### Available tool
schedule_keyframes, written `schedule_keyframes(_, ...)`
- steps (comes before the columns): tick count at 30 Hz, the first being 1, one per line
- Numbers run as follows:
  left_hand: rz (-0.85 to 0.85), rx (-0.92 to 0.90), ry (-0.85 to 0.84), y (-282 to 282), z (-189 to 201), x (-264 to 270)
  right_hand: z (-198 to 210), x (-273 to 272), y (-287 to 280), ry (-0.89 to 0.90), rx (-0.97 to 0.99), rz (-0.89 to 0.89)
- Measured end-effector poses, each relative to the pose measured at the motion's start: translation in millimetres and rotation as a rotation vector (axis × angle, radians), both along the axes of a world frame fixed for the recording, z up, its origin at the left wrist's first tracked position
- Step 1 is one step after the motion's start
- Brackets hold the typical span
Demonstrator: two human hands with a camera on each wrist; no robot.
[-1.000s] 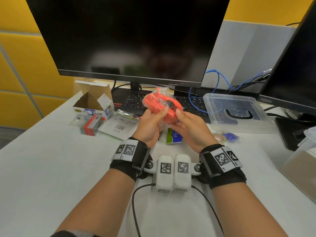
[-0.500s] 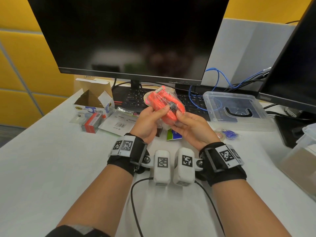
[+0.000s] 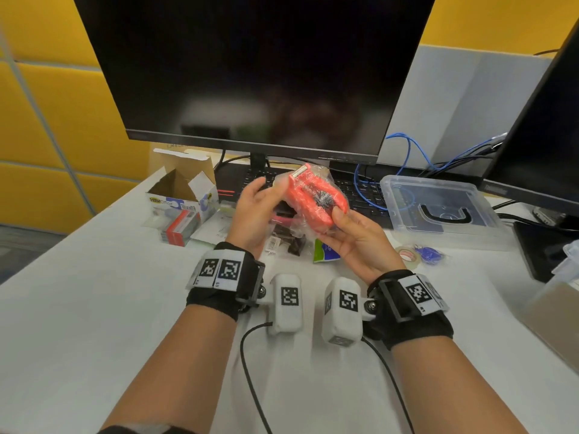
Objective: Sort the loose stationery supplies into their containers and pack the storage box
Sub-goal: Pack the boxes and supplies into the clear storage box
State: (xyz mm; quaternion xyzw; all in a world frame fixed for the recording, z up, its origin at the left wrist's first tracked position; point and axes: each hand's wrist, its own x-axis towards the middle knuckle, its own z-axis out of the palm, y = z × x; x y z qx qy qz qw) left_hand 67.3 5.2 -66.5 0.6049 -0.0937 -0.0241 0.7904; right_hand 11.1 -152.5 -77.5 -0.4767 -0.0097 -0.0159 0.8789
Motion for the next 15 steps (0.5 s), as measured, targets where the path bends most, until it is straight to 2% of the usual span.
schedule_keyframes(3,0.467,-0.027,-0.028,14.9,10.1,8.9,-0.8,0.6,0.2,0.009,0.011,0.003)
schedule_keyframes(4,0.569,-0.040,-0.051,18.3,14.6,9.8,-0.9,0.6,0.9,0.010,0.012,0.005)
schedule_keyframes(9,0.929,-0.028,-0.166,43.0,24.6,12.4,-2.3,-1.4,0.5,0.010,0.017,0.005)
schedule_keyframes(11,1.105,0.067,-0.111,63.4,24.8,18.3,-2.2,-2.1,-1.2,0.018,0.023,-0.012)
schedule_keyframes(13,1.145,0.252,0.088,85.6,21.2,26.0,-1.9,-2.4,-2.3,0.018,0.032,-0.029)
schedule_keyframes(15,1.003,0.397,0.227,101.2,16.0,33.7,-1.5,-2.4,-3.1,0.021,0.037,-0.042)
